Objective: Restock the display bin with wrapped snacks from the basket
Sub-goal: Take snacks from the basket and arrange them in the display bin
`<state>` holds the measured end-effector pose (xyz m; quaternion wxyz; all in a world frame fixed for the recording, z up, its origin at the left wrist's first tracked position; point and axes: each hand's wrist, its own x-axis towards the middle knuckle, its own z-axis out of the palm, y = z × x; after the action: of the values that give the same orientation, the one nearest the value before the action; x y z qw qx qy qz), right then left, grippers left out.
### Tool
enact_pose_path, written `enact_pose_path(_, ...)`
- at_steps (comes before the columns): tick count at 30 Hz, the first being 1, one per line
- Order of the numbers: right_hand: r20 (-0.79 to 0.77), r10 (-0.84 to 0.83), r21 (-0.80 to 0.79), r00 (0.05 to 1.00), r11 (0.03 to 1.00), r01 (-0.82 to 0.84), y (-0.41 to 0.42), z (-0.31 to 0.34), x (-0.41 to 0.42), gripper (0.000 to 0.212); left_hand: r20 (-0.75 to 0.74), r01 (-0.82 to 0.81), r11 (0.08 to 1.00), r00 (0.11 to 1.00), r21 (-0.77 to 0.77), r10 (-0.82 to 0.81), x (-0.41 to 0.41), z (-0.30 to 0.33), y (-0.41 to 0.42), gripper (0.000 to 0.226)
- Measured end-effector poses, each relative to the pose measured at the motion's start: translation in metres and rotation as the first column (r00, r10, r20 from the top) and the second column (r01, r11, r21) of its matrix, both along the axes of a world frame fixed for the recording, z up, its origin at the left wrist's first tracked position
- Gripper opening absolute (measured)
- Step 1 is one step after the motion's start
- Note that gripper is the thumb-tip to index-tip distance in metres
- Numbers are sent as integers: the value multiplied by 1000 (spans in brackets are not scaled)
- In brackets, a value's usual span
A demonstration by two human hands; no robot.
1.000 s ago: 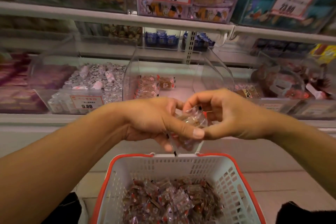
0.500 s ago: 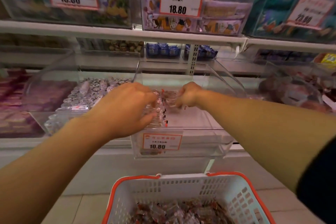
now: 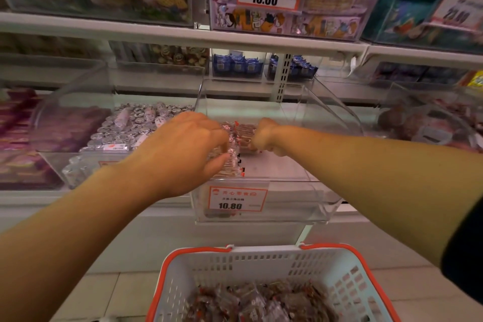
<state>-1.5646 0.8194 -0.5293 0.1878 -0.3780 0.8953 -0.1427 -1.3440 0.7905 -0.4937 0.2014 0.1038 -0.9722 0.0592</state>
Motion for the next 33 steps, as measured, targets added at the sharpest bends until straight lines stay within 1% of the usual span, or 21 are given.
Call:
enact_pose_path(3,-113,21,7,993,1000,-21,8,9,-3,35,5,5,1000,1000,8,-5,1,0,-1,20)
enact_pose_path(10,-151,65,72,986,996,-55,17,23,-6,56,-2,29,1000,1000,2,-29,1,1,-1,18)
enact_pose_path(13,-191,110,7,975,994,-111,24,38,2,61,-5,36,998,999,46,-36,3,5,2,21)
enact_pose_path(15,-288,151,-134,946,971,-196,39,50,12,53,-37,48,997,998,60,-46,6,10,6,22)
enact_pose_path(16,-360,147,-264,921,931,-252,52,54,19,43,-88,82,995,993,50,-78,8,12,10,24)
enact_pose_path(17,-442,106,-435,891,843,-316,69,55,28,28,-176,138,990,975,5,-135,12,14,16,26)
enact_pose_path(18,-515,29,-611,857,689,-390,91,52,38,14,-272,194,979,940,-61,-204,15,14,23,29)
enact_pose_path(19,-563,-61,-737,824,489,-467,116,42,47,7,-347,252,961,897,-113,-275,19,13,33,32)
enact_pose_path(20,-575,-145,-799,805,310,-515,141,26,58,9,-375,311,941,863,-133,-339,21,7,45,33)
enact_pose_path(21,-554,-181,-829,813,216,-517,163,3,69,13,-368,368,920,843,-136,-392,23,-4,57,34)
enact_pose_path(22,-516,-179,-850,838,224,-476,182,-26,77,19,-319,407,906,848,-119,-423,21,-19,69,34)
enact_pose_path(23,-473,-171,-860,864,304,-410,195,-56,83,25,-215,425,902,877,-70,-430,17,-39,80,34)
enact_pose_path(24,-440,-142,-828,886,447,-339,205,-89,89,29,-22,380,925,925,18,-380,13,-63,91,32)
enact_pose_path(25,-391,-61,-727,918,632,-268,213,-122,94,30,241,257,960,930,115,-278,10,-89,102,29)
enact_pose_path(26,-292,65,-533,954,817,-219,221,-152,96,28,488,96,976,854,193,-181,9,-118,108,27)
enact_pose_path(27,-146,185,-249,972,944,-217,229,-180,96,26,672,-70,965,730,255,-124,12,-151,114,29)
enact_pose_path(28,34,253,41,967,966,-255,240,-206,97,28,800,-211,934,589,288,-114,17,-185,120,36)
enact_pose_path(29,209,249,255,946,920,-298,253,-228,96,37,873,-312,901,471,302,-130,25,-214,126,46)
enact_pose_path(30,345,187,409,920,852,-326,267,-246,96,50,908,-397,864,393,310,-145,33,-240,135,52)
enact_pose_path(31,407,96,519,908,795,-316,281,-261,97,62,922,-474,820,355,321,-156,40,-262,144,56)
enact_pose_path(33,410,-52,666,910,699,-260,302,-285,98,74,936,-590,738,310,327,-168,51,-299,161,60)
